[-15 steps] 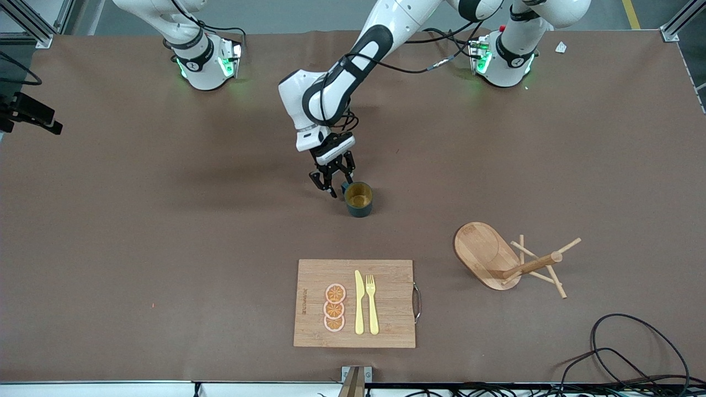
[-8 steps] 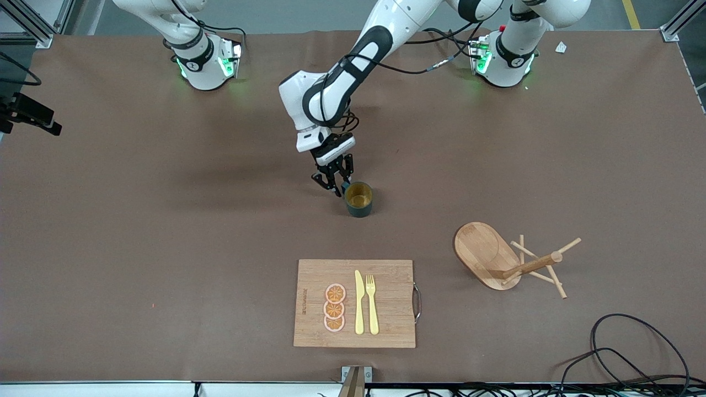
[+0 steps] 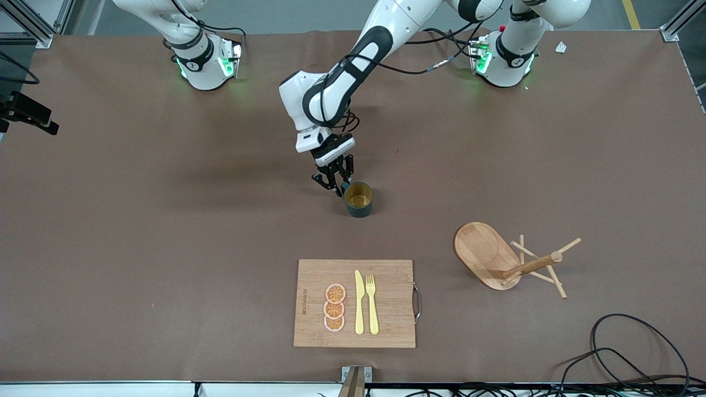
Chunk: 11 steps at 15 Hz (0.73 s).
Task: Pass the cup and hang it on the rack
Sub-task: 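Lower the left gripper and grasp the mug handle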
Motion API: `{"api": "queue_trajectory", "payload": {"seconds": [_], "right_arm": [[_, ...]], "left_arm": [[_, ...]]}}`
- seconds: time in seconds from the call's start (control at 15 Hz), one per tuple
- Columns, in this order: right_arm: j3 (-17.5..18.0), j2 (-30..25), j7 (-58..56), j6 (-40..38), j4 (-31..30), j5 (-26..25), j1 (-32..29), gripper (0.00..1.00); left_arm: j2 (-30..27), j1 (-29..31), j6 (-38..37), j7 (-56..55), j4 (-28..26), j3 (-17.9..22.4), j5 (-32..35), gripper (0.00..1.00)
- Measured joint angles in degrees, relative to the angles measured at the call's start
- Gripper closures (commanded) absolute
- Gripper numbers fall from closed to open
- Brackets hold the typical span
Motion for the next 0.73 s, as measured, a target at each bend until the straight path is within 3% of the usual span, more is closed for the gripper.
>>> {"api": "queue_trajectory", "payload": {"seconds": [0.33,0.73], "right_arm": [[0.09,-0.01,-0.01,-0.02,0.0,-0.24,0.0,0.0],[0.09,-0.04,-0.01,-0.04,0.0,-0.31,0.0,0.0]], "left_arm": [[0.73,0.01,-0.12,0.04,-0.02,0.0,0.0,0.64],[1.03,0.15,-0.14,0.25,-0.02,0.01,0.0,0.82]]}}
